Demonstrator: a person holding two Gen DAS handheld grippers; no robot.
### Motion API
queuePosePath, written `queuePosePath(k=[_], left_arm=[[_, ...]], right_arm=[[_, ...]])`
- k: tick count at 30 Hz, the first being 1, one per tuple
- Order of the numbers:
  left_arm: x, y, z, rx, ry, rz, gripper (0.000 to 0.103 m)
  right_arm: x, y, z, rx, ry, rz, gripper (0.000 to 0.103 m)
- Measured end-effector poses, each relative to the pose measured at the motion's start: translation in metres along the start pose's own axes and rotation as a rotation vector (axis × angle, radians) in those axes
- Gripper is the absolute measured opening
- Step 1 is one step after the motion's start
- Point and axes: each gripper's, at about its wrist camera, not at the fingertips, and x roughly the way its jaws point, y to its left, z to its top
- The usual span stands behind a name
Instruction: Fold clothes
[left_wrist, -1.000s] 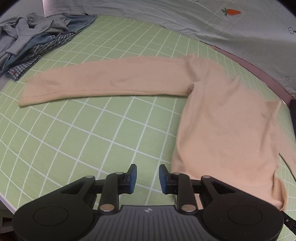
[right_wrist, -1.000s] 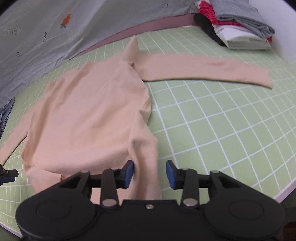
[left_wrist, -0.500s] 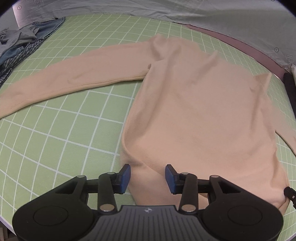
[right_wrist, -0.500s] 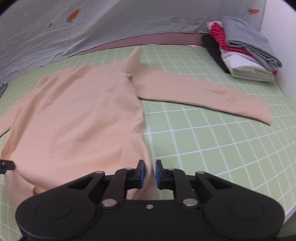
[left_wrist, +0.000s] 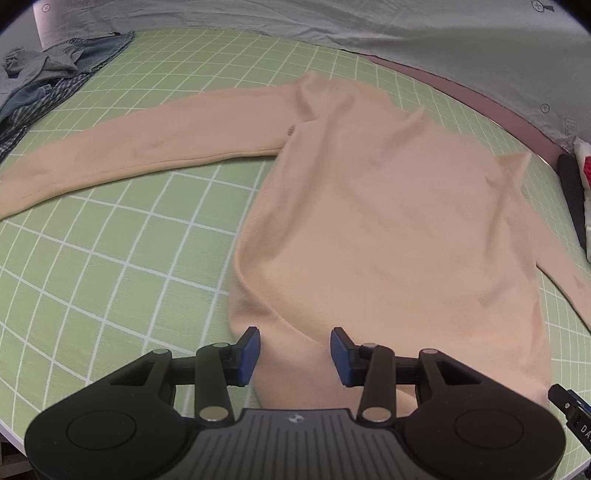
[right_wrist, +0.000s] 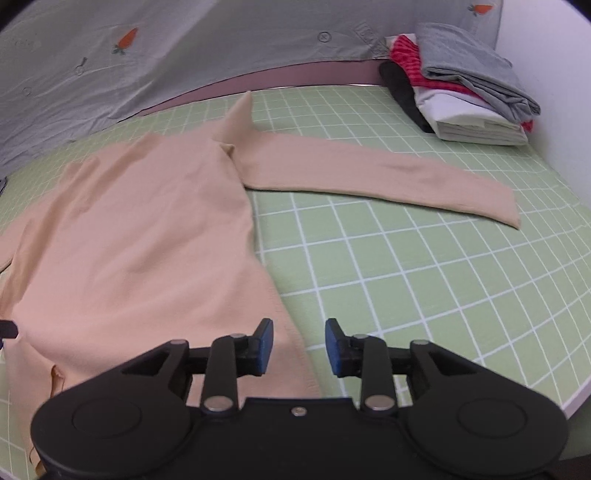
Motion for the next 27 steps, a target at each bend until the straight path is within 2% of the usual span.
queuePosePath(k=[3,5,13,17,18,20,21,22,23,24,25,27], left_arm=[[0.001,-0.013,-0.011,0.021,0.010,-0.011,0.046],[0.000,-0.019,-0.021,0.020,0.009,-0.018,0.056],[-0.002,-0.035,-0.045,0.017,-0.024,0.005,0.079],[-0.004,-0.043,-0.057,0.095,-0.041,0.043,0.080],[-0.003,-0.045,-0.060,0.130,-0.048,0.055,0.079],[-0.006,-0.048,-0.067,0.199,-0.076,0.106,0.060],[-0.008,-0.043,-0.068,0.198,-0.082,0.109,0.056],[-0.011,-0.038,-0.068,0.191,-0.087,0.109,0.044],[-0.013,-0.034,-0.068,0.184,-0.092,0.109,0.027],[-0.015,-0.027,-0.064,0.159,-0.090,0.110,0.019],[-0.016,-0.016,-0.060,0.116,-0.085,0.097,0.015],[-0.021,0.002,-0.061,0.057,-0.078,0.095,0.015]], right_arm=[[0.003,0.009,-0.005,-0.052,0.024,0.025,0.045],[0.006,0.011,-0.007,-0.076,0.038,0.039,0.047],[0.016,0.001,-0.013,-0.105,0.081,0.079,0.055],[0.016,-0.002,-0.016,-0.097,0.072,0.086,0.059],[0.016,-0.002,-0.017,-0.094,0.069,0.085,0.060],[0.015,-0.001,-0.019,-0.088,0.062,0.078,0.062],[0.014,-0.001,-0.020,-0.083,0.059,0.073,0.064],[0.014,0.000,-0.022,-0.078,0.058,0.069,0.065],[0.013,0.000,-0.023,-0.074,0.055,0.065,0.066],[0.012,0.001,-0.025,-0.070,0.051,0.061,0.067],[0.011,0.001,-0.026,-0.066,0.047,0.056,0.068],[0.010,0.002,-0.028,-0.055,0.043,0.047,0.068]])
